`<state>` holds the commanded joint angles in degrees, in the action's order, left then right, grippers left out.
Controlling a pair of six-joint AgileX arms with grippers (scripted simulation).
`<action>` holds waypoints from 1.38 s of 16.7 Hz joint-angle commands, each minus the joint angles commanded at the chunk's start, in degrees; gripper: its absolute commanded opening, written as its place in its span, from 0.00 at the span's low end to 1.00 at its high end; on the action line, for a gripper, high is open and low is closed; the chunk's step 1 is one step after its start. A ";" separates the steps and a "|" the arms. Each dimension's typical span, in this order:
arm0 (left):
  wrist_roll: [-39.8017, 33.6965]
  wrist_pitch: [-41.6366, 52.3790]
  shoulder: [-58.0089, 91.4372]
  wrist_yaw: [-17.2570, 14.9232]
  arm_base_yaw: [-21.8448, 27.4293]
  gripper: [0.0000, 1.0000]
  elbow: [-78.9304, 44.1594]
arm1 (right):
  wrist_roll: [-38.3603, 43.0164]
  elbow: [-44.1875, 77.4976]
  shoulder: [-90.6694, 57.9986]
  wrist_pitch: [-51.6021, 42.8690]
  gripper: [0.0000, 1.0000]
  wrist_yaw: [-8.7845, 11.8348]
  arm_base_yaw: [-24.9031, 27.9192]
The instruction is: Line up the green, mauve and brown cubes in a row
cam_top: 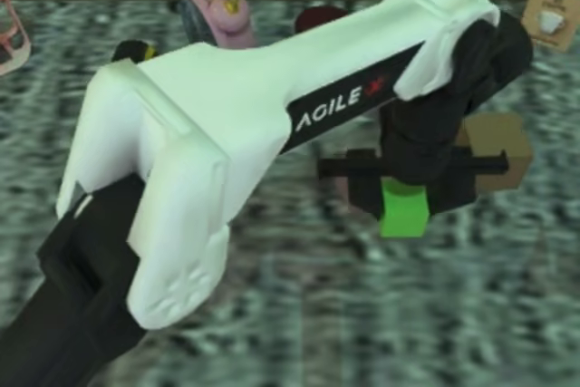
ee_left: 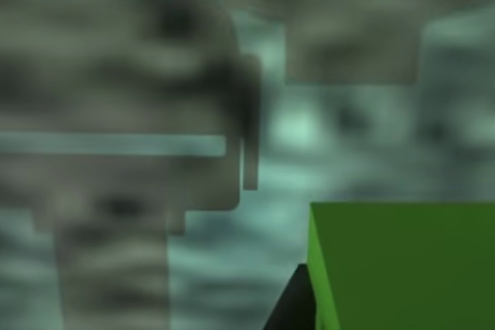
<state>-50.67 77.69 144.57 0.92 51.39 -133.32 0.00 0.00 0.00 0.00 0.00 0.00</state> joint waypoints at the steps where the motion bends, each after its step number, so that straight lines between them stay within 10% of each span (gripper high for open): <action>1: -0.06 -1.82 0.15 0.01 -0.07 0.00 1.67 | 0.00 0.00 0.00 0.00 1.00 0.00 0.00; 11: -0.04 -12.44 1.20 -0.01 0.02 0.00 11.29 | 0.00 0.00 0.00 0.00 1.00 0.00 0.00; 23: -0.04 -12.44 1.20 -0.01 0.02 0.90 11.29 | 0.00 0.00 0.00 0.00 1.00 0.00 0.00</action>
<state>-50.72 65.25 145.77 0.91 51.41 -122.03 0.00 0.00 0.00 0.00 0.00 0.00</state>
